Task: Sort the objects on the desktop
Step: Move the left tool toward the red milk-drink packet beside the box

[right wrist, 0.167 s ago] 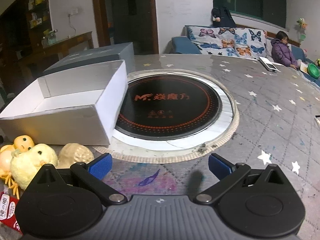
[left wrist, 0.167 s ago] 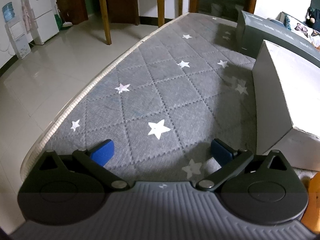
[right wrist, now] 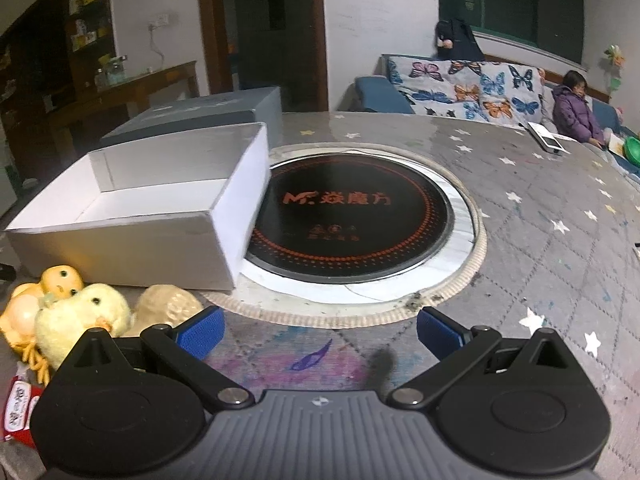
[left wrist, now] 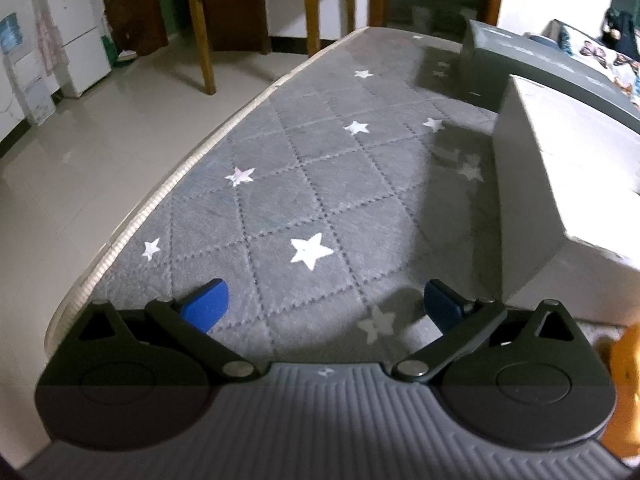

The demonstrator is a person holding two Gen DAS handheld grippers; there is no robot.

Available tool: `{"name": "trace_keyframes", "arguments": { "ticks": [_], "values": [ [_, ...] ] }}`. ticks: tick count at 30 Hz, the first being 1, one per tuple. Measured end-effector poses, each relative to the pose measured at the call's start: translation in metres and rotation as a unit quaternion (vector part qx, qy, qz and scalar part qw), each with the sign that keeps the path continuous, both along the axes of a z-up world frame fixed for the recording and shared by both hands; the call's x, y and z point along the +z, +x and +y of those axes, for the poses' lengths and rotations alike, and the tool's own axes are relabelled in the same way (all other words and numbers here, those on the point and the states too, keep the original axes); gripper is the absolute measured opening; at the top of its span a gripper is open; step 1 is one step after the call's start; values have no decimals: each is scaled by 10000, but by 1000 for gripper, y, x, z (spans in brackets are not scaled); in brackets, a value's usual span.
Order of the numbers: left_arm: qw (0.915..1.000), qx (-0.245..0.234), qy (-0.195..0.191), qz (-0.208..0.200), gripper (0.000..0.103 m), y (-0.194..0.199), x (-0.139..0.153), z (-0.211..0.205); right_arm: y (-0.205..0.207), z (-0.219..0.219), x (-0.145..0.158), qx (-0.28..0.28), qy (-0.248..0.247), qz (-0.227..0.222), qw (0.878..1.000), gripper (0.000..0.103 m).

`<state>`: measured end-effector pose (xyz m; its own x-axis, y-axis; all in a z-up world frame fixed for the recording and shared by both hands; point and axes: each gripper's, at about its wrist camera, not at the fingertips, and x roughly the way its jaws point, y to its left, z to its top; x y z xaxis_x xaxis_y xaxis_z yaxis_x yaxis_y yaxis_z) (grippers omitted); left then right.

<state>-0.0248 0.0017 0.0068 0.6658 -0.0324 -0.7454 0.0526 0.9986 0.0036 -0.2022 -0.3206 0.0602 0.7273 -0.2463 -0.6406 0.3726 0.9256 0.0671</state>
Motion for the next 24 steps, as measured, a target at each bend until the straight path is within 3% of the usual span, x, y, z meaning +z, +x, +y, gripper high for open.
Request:
{"name": "trace_keyframes", "arguments": {
  "ticks": [6, 12, 17, 24],
  "values": [
    [9982, -579, 29, -122, 103, -38, 22, -10, 0, 2, 9, 381, -64, -10, 9993, 103],
    [9894, -1448, -110, -50, 103, -70, 43, -22, -21, 19, 22, 972, -46, 5, 9953, 103],
    [9744, -2236, -237, 70, 103, -99, 55, -30, -30, 46, 28, 1633, -33, 200, 9864, 103],
    [9438, -3232, -533, 444, 103, -124, 50, -50, -30, 80, 20, 2448, 67, 506, 9682, 101]
  ]
}}
